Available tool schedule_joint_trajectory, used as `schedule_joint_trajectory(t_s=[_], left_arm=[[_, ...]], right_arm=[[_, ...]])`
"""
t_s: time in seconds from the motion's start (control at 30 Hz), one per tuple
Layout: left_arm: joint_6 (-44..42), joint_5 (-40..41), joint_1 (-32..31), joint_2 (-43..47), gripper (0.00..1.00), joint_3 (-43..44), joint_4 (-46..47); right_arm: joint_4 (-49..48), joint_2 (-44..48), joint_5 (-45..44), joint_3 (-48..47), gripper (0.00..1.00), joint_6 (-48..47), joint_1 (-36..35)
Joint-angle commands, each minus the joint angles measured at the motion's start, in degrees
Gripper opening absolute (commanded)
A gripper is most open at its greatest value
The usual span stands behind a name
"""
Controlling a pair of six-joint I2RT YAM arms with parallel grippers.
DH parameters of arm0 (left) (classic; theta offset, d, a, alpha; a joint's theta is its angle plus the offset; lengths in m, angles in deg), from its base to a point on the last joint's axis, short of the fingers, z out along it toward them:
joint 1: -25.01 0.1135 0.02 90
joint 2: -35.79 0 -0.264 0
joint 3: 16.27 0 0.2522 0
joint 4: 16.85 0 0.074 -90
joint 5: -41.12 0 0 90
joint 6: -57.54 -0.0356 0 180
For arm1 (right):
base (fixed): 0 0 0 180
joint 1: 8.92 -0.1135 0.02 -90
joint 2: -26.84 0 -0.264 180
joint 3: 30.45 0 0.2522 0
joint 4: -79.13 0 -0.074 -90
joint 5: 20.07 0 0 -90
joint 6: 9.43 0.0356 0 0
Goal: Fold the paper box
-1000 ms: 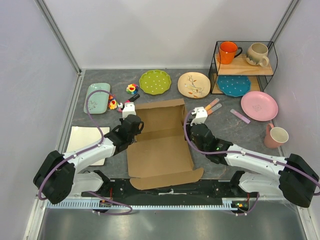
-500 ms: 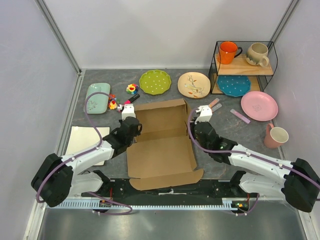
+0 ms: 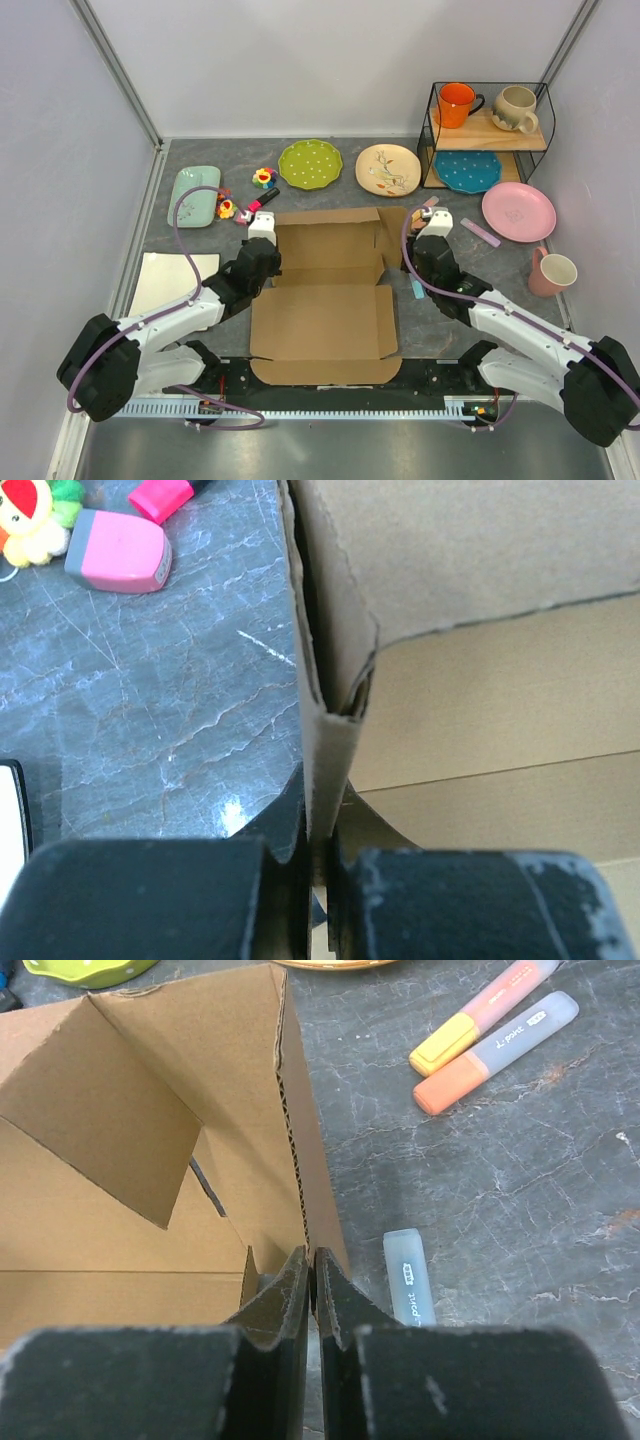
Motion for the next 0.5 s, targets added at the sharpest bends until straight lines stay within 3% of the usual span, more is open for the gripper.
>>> schedule_joint_trajectory(t_s=[0.0,0.47], left_arm=[[-6.73,-2.50,-0.77,1.03,0.02,0.80,4.67],[-13.33,8.39,-3.40,0.59,0.02,-1.40,16.89]], right_arm=[[-4.48,0.32,6.25,-0.91,0.10,3.16,2.53],[-0.70,5.15,18.04,-2.49,0.04,18.89,3.77]])
